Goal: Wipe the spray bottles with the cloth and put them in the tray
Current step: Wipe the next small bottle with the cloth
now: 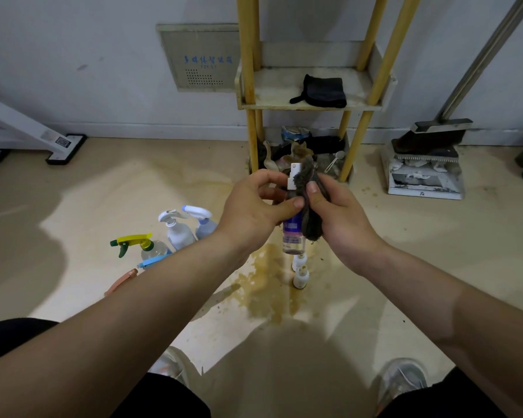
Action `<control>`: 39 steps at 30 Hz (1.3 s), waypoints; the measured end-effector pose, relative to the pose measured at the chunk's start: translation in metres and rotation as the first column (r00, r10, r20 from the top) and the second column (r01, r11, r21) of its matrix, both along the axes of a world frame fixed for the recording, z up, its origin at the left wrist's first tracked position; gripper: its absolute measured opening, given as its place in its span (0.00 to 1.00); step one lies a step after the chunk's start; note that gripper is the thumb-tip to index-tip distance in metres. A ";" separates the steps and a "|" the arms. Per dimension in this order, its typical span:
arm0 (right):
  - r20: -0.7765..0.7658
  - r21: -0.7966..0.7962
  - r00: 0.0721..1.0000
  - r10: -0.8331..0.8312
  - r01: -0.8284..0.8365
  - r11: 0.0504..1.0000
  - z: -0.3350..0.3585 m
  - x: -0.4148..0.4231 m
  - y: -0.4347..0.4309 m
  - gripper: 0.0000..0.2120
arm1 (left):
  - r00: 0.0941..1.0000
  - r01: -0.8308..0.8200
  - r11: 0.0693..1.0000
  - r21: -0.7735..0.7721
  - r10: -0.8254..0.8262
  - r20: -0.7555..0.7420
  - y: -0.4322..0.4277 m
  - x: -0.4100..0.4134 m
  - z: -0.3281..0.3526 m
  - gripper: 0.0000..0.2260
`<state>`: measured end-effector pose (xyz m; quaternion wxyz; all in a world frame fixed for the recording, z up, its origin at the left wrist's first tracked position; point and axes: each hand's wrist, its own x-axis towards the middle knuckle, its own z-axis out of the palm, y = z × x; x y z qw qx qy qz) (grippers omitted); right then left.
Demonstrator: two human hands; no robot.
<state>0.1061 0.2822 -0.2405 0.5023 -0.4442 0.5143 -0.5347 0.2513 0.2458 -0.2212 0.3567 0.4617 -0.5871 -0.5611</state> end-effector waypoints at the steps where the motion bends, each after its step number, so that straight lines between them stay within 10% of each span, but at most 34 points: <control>1: 0.006 0.009 1.000 -0.015 0.015 1.000 0.000 -0.001 -0.001 0.14 | 1.000 0.013 1.000 -0.023 -0.013 0.009 0.000 0.000 0.001 0.10; 13: -0.066 0.040 0.998 0.008 -0.006 0.999 0.000 -0.003 -0.002 0.14 | 0.997 0.019 1.000 -0.020 -0.017 0.075 0.000 -0.003 -0.002 0.11; 27: 0.152 0.294 0.969 0.194 -0.232 0.927 0.010 -0.014 -0.005 0.14 | 0.993 -0.018 0.930 0.368 0.061 -0.105 -0.019 0.012 0.014 0.18; 39: 0.078 0.229 0.952 0.296 -0.306 0.924 0.010 -0.018 -0.004 0.22 | 0.997 0.015 0.986 0.167 -0.027 0.070 -0.031 0.028 0.017 0.03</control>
